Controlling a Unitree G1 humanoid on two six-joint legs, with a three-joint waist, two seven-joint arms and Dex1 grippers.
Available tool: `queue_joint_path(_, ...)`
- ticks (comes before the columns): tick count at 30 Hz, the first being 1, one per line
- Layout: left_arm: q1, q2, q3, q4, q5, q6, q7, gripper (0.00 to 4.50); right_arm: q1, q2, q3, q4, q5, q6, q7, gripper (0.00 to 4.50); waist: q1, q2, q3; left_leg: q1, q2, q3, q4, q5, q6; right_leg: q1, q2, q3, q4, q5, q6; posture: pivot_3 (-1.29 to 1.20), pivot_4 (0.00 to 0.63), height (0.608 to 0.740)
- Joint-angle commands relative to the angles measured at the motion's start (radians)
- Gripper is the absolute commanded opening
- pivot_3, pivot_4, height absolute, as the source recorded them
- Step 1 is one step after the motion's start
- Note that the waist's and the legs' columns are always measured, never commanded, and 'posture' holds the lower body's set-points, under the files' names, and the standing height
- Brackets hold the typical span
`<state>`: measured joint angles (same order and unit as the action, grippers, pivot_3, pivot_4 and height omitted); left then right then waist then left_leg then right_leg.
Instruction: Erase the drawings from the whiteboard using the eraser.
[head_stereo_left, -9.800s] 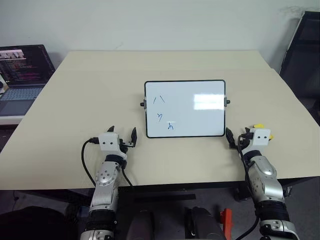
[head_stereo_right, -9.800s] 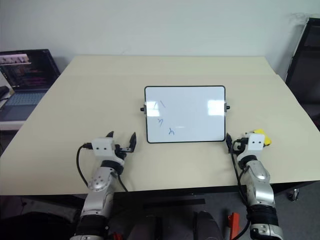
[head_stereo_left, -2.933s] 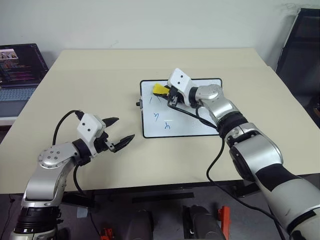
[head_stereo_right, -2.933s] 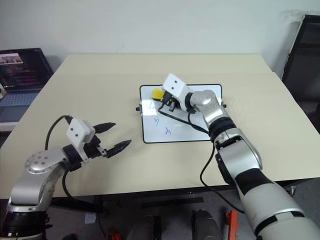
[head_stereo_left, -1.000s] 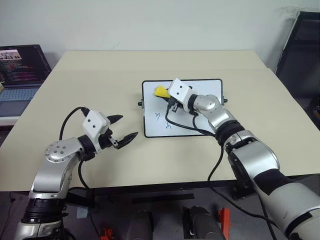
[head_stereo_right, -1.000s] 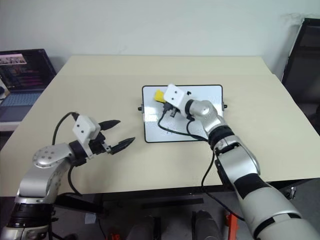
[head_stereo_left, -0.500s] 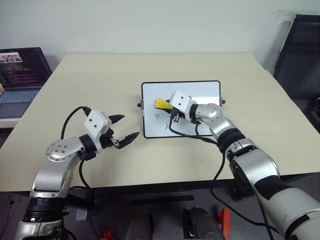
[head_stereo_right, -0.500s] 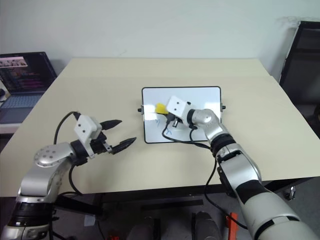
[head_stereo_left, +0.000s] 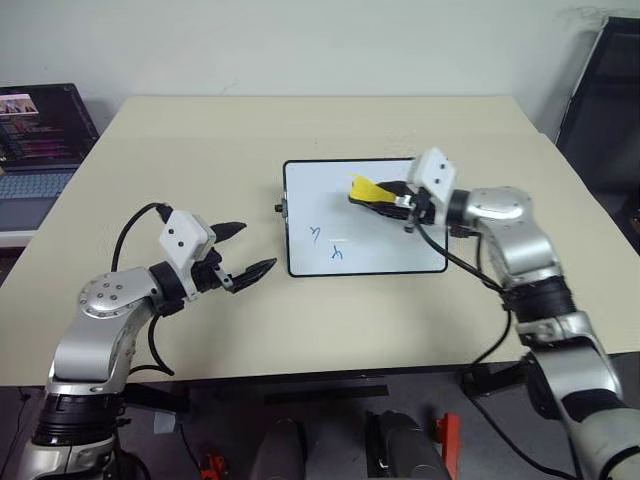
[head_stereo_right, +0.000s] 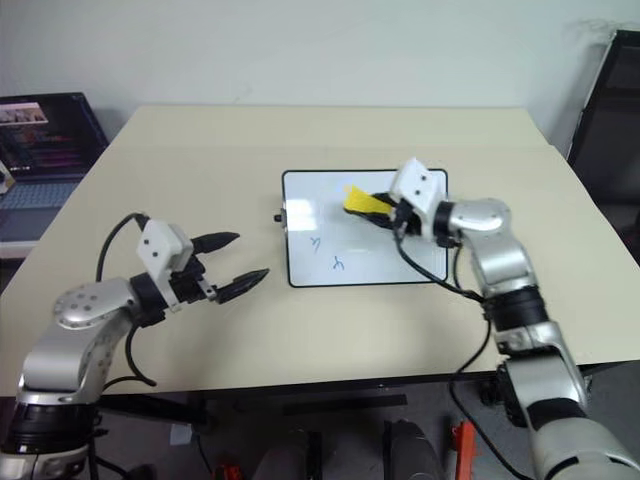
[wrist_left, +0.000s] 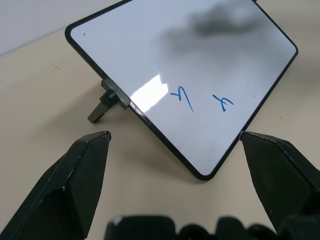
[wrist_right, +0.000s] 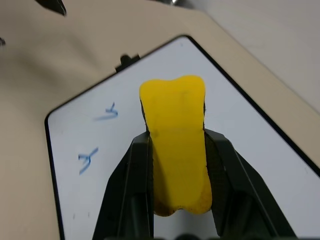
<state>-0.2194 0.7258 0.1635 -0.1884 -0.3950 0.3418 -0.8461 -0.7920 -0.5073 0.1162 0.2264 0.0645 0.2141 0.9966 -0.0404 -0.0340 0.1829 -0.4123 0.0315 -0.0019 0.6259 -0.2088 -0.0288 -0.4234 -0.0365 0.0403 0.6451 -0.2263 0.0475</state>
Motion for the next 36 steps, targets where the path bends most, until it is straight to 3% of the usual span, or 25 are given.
queue_joint_path(1,-0.002,0.024,0.032,-0.034,-0.020,0.003,-0.016,4.50,0.004,-0.045,-0.048,-0.067,0.031,0.037,-0.004,1.02,-0.001,0.000,0.000,0.000,0.000,0.000,0.000,0.000,0.000,0.000,0.000,0.000,0.000,0.000,0.001,0.00,0.150,0.740)
queue_joint_path(16,0.007,0.034,0.030,-0.034,-0.026,0.014,-0.028,4.50,0.003,-0.095,-0.081,0.019,0.035,0.003,-0.072,1.02,-0.001,0.000,0.000,0.002,0.000,0.001,0.001,0.000,0.000,0.001,0.000,0.001,0.000,-0.002,0.004,0.00,0.150,0.740)
queue_joint_path(29,0.008,0.032,0.023,-0.031,-0.021,0.012,-0.028,4.50,0.009,-0.081,-0.068,-0.009,0.049,0.010,-0.077,1.02,-0.001,0.000,0.000,0.002,0.000,0.001,0.001,0.000,0.000,0.001,0.000,0.001,0.000,-0.002,0.004,0.00,0.150,0.740)
queue_joint_path(36,0.011,0.029,0.018,-0.007,-0.008,-0.008,-0.031,4.50,-0.007,-0.015,-0.012,-0.047,0.047,0.012,-0.062,1.02,-0.003,0.000,0.000,0.002,0.000,0.001,0.001,0.000,0.000,0.001,0.000,0.001,0.001,-0.002,0.004,0.00,0.150,0.740)
